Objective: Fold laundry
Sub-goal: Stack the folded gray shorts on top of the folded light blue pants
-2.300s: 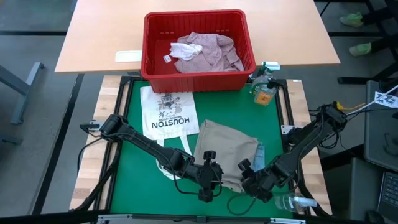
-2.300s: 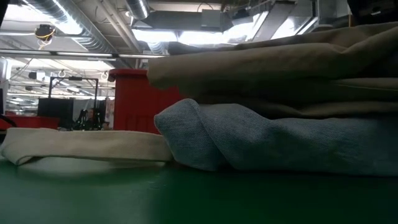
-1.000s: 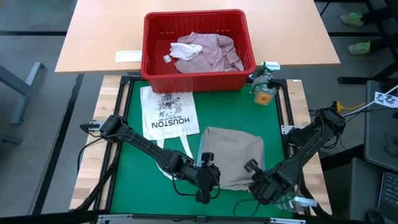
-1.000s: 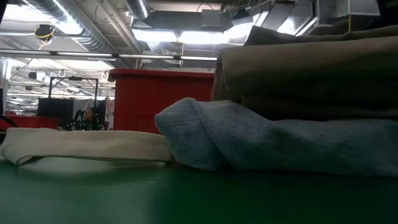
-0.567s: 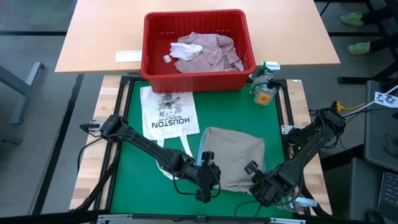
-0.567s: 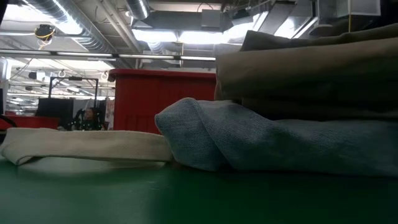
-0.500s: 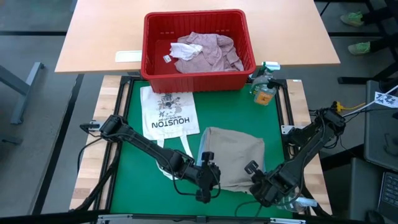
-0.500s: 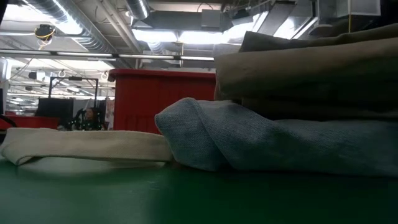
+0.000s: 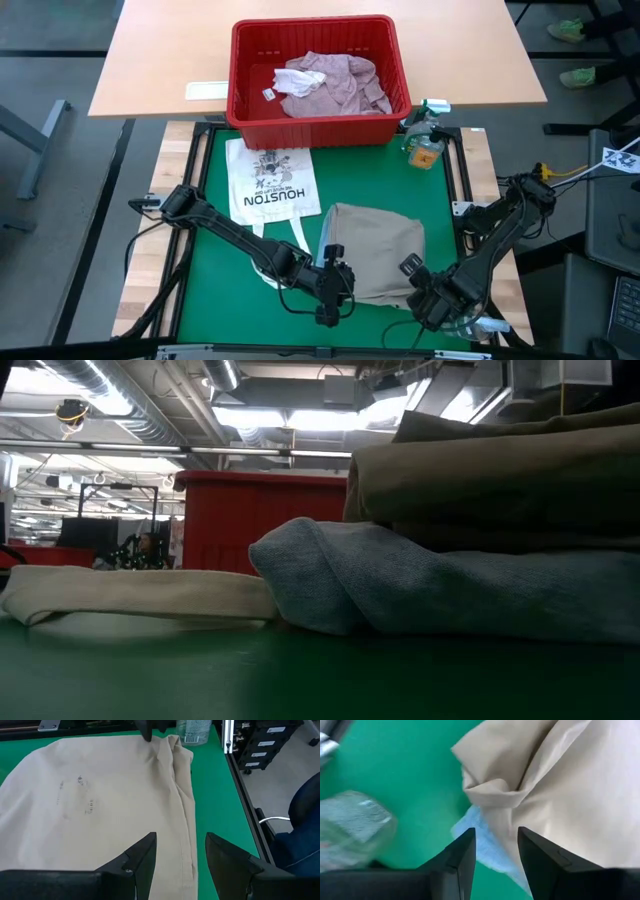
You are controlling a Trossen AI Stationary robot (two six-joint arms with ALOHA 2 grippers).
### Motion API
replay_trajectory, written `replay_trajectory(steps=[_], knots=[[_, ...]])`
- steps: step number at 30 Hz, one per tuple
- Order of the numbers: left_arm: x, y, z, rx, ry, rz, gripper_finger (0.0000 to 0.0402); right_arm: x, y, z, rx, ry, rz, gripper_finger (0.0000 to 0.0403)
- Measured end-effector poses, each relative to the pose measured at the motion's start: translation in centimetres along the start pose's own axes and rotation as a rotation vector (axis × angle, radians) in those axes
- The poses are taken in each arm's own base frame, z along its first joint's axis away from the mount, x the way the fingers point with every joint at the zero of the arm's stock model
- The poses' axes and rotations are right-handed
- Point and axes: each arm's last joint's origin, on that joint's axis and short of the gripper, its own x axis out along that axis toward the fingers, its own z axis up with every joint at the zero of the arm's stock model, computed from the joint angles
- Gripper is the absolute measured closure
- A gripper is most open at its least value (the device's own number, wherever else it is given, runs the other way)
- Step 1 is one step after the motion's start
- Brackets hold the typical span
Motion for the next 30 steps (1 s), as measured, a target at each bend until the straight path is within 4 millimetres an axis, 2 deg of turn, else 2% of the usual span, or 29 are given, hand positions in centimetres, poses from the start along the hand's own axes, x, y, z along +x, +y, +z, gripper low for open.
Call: replay_trajectory(steps=[5,10,13,18,26,30], knots=[[1.1,-0.1,0.0,-0.012,-0.031,-0.002,0.0239,-1.5,-0.1,0.3,0.059,-0.015,0.006,0.0256],[3.6,-0.4,-1.1,-0.012,-0.024,0.005,0.0239,-1.8,-0.7,1.1,0.1,-0.119,-0.209,0.0256],[4.6,-0.5,-2.0,0.0,0.013,0.018,0.0239,-1.7,-1.2,1.8,0.159,-0.169,-0.27,0.0256],[5.3,-0.6,-3.3,0.031,0.101,0.037,0.0239,0.3,-0.9,2.7,0.176,-0.106,-0.232,0.0256],[5.2,-0.4,-3.9,0.052,0.153,0.074,0.0239,4.9,0.0,3.9,0.141,0.089,-0.095,0.0256],[5.9,-0.5,-5.1,0.078,0.224,0.093,0.0239,5.9,0.1,4.1,0.137,0.125,-0.089,0.0256]])
